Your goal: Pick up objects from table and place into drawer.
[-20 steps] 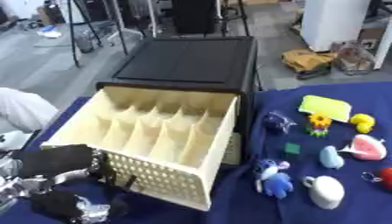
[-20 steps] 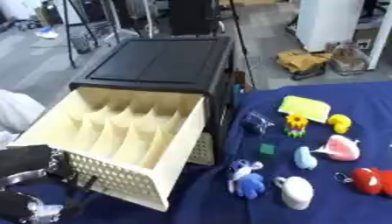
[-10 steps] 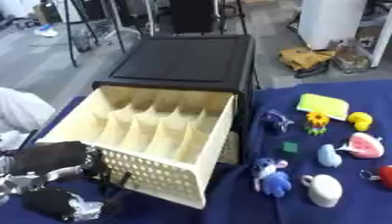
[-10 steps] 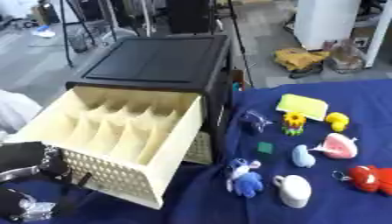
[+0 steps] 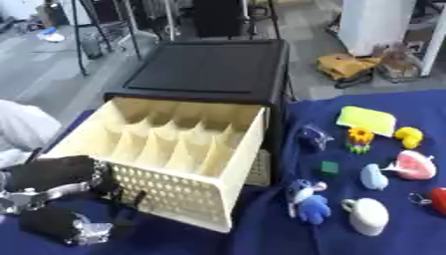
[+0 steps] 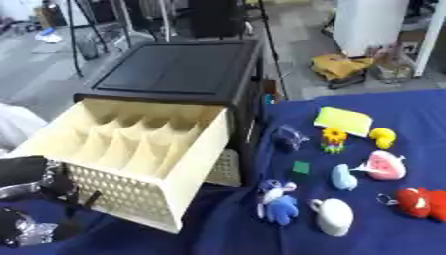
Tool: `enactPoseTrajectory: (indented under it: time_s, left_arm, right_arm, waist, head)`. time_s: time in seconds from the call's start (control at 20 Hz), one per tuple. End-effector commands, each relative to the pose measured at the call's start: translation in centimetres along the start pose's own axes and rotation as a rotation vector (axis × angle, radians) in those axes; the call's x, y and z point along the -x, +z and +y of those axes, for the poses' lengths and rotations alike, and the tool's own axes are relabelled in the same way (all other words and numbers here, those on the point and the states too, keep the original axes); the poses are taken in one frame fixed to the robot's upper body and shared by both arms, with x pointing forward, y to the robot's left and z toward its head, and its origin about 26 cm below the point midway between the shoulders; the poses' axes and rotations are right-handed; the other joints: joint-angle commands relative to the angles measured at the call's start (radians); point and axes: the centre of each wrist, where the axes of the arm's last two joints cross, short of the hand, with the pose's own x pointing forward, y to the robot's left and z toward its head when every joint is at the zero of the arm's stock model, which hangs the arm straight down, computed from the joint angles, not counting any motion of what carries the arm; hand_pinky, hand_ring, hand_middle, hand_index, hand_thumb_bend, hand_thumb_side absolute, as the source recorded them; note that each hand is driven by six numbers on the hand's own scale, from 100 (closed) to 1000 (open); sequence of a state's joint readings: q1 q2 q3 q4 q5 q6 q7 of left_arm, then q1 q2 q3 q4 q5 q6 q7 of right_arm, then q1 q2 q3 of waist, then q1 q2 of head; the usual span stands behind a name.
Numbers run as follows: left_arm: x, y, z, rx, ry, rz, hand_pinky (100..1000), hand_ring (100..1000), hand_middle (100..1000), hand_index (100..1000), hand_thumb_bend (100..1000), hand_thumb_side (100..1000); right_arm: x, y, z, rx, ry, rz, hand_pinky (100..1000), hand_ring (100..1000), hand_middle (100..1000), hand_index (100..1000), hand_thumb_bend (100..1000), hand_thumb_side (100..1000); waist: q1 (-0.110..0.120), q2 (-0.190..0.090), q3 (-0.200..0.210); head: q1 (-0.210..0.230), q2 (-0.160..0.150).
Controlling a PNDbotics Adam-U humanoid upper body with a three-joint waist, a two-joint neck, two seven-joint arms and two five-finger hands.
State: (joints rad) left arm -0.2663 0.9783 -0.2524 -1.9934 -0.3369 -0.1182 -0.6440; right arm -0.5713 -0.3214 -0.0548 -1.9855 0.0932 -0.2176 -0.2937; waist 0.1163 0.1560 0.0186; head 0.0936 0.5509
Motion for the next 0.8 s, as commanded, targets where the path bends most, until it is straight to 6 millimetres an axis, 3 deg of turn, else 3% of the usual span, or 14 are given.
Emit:
enactPoseTrajectory:
  time_s: [0.05, 0.35, 0.6, 0.8]
  left_arm:
    - [0.16, 0.87, 0.92, 0.098, -0.082, 0.034, 285, 443, 627, 769, 529, 940]
    - [0.28, 1.35, 1.77, 0.170, -0.179, 0.075, 303, 449, 607, 801, 471, 954]
    - [0.24, 1.18, 1.50, 0.189, -0.172, 0.075, 292, 442, 579, 921, 489, 982]
    - [0.21, 1.05, 1.22, 0.209, -0.161, 0.080, 302, 443, 564, 950, 549, 978]
  right_arm:
    - [-0.59, -0.68, -0.12, -0.009, -0.001, -0.034, 737, 816, 671, 707, 174, 1000]
    - [-0.57, -0.61, -0.11, -0.011, -0.002, -0.031, 737, 816, 671, 706, 174, 1000]
    - [-0.56, -0.61, -0.13, -0.009, -0.003, -0.030, 737, 816, 671, 706, 168, 1000]
    - [-0.57, -0.64, -0.12, -0.007, -0.004, -0.031, 737, 816, 671, 706, 168, 1000]
  waist:
    - [0.000, -0.011, 0.000]
    - [0.005, -0.014, -0.003]
    - [0.006, -0.013, -0.005]
    - [0.004, -0.013, -0.006]
  head:
    - [0.003, -0.009]
    - [0.004, -0.008]
    - [0.003, -0.008]
    - [0.003, -0.009]
